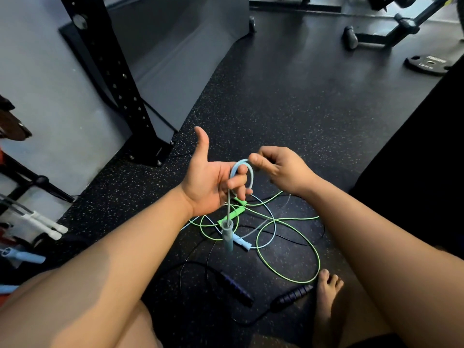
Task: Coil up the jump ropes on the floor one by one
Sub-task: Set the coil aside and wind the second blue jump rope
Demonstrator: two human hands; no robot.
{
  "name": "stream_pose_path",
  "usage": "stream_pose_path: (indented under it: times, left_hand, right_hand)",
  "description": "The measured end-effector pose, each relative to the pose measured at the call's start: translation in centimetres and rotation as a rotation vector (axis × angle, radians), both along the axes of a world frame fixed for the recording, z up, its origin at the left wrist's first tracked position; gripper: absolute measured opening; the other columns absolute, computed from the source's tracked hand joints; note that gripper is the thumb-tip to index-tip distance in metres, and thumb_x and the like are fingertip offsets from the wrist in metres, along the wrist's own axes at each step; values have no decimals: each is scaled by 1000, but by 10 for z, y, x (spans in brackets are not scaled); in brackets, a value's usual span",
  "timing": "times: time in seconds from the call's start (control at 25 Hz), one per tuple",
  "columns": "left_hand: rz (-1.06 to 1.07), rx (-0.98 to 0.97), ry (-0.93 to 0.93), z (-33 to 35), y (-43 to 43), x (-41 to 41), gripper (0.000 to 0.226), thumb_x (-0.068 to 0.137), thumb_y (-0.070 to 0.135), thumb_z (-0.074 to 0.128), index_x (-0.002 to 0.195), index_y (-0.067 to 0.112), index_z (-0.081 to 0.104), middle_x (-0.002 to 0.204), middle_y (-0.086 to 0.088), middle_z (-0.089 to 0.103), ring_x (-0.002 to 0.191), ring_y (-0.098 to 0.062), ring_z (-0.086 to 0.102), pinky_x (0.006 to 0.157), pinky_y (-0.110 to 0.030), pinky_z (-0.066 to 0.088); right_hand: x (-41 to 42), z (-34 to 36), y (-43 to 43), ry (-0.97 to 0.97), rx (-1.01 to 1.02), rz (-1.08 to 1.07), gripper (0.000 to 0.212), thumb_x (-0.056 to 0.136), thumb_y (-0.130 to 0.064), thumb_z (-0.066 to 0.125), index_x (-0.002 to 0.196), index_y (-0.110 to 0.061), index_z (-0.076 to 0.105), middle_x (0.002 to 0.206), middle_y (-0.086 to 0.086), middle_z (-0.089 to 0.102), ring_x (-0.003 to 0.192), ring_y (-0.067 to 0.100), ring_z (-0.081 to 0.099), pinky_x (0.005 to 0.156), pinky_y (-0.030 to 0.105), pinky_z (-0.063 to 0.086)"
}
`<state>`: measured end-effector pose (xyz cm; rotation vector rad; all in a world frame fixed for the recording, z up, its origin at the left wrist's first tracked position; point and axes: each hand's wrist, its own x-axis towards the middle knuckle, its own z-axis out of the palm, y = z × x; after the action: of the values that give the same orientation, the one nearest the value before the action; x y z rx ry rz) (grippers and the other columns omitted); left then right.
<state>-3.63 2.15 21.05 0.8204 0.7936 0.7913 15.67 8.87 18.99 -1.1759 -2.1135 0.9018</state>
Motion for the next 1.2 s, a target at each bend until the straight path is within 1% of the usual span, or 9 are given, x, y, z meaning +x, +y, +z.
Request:
stream_pose_path:
  times: [0.16, 0.36, 0.44, 0.56, 0.72, 0.88, 1.0, 1.08, 1.2]
  left_hand:
    - [196, 12, -276, 4, 5, -10, 109, 64, 103, 12, 94, 7, 55, 72, -4, 55, 74, -27, 64, 110, -41, 38]
    - [405, 85, -442, 3, 13, -22, 121, 68, 99, 28, 125, -6, 48, 113, -24, 65, 124, -40, 60, 112, -51, 46]
    - [457, 91, -404, 1, 17, -23, 130, 70, 96, 27, 139, -14, 37, 125, -29, 64, 128, -40, 60, 115, -53, 42]
    - [494, 84, -151, -8, 22, -22, 133, 69, 94, 16, 149, -12, 27, 131, -28, 65, 128, -35, 62, 121, -50, 34]
    - [393, 81, 244, -25, 25, -12, 125, 75, 92, 2, 154, -2, 28, 125, -12, 73, 134, -25, 56, 126, -51, 15]
    - [259, 30, 322, -28, 18, 2, 120, 83, 86, -6, 149, -5, 36, 131, -18, 68, 120, -23, 65, 110, -38, 41]
    - [-31, 94, 341, -24, 12, 3, 131, 77, 89, -13, 130, -6, 61, 127, -29, 65, 121, -33, 64, 110, -40, 41]
    - [-163, 71, 329, -19, 8, 3, 132, 74, 90, -15, 116, -7, 64, 102, -31, 66, 104, -36, 68, 102, -38, 45]
    - [-217, 34, 246, -7, 5, 2, 120, 70, 93, -13, 94, 1, 60, 63, -10, 60, 75, -32, 69, 84, -31, 53]
  right_hand:
    - [-4, -19, -2, 12, -192, -19, 44, 99, -53, 46, 82, -15, 61, 58, 3, 53, 52, 17, 51, 55, 45, 48]
    - [-20, -24, -20, -165, -415, 167, 37, 107, -33, 42, 98, -5, 65, 58, 6, 60, 52, 15, 54, 58, 27, 42]
    - [-23, -17, -23, -265, -415, 226, 36, 106, -34, 44, 97, -9, 67, 59, 5, 62, 54, 14, 53, 58, 25, 42]
    - [-29, 0, -29, -389, -321, 294, 32, 103, -36, 49, 93, -11, 66, 64, 4, 68, 54, 13, 54, 56, 26, 44]
    - [-30, 17, -34, -523, 31, 305, 34, 99, -34, 55, 76, -9, 60, 63, 4, 62, 56, 18, 52, 56, 32, 38]
    - [-24, 23, -33, -488, 195, 321, 30, 97, -30, 59, 74, -11, 63, 53, -5, 46, 48, 12, 43, 51, 24, 29]
    - [-15, 26, -25, -379, 202, 266, 24, 94, -34, 65, 83, -14, 73, 65, -5, 63, 59, 14, 57, 58, 30, 44]
    - [-6, 30, -18, -221, 105, 211, 19, 87, -35, 76, 83, -16, 74, 72, -2, 72, 64, 7, 64, 62, 28, 50]
    - [4, 24, -7, 29, -30, 164, 31, 74, -41, 85, 78, -15, 69, 68, 7, 70, 60, 7, 55, 59, 29, 43]
